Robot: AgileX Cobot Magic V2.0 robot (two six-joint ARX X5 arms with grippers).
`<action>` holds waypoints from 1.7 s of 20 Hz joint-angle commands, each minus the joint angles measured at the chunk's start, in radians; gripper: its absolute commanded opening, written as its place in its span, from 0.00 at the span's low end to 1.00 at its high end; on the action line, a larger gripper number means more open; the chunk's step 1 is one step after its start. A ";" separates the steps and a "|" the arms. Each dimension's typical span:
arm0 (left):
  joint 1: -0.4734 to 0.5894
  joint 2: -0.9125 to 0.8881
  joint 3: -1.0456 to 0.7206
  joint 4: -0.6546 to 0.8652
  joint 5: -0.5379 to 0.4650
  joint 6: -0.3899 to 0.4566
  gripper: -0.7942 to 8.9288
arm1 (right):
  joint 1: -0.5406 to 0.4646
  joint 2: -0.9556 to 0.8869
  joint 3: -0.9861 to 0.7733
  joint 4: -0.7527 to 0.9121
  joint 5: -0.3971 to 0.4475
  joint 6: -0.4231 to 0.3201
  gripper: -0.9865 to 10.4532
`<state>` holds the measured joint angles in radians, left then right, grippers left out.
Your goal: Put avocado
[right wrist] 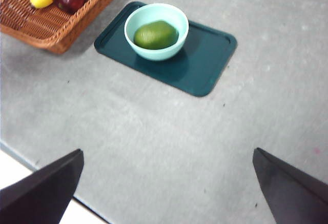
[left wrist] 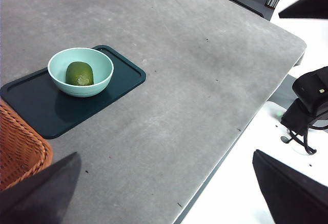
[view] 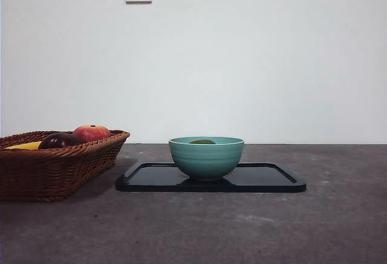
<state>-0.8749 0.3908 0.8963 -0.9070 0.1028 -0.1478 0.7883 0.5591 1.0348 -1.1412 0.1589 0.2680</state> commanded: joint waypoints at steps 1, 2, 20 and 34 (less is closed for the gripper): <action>-0.008 0.000 0.008 0.014 -0.002 -0.003 0.69 | 0.009 -0.057 -0.055 0.011 -0.005 0.022 0.58; -0.008 0.000 0.008 0.014 -0.002 -0.003 0.69 | 0.009 -0.074 -0.071 0.011 -0.005 0.025 0.58; -0.008 0.000 0.008 0.010 -0.002 -0.003 0.10 | 0.009 -0.091 -0.085 0.011 0.000 0.035 0.10; 0.531 -0.003 -0.093 0.058 -0.005 0.031 0.10 | 0.009 -0.091 -0.085 0.011 0.000 0.035 0.10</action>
<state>-0.3481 0.3885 0.7940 -0.8589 0.1020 -0.1383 0.7883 0.4664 0.9417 -1.1393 0.1566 0.2932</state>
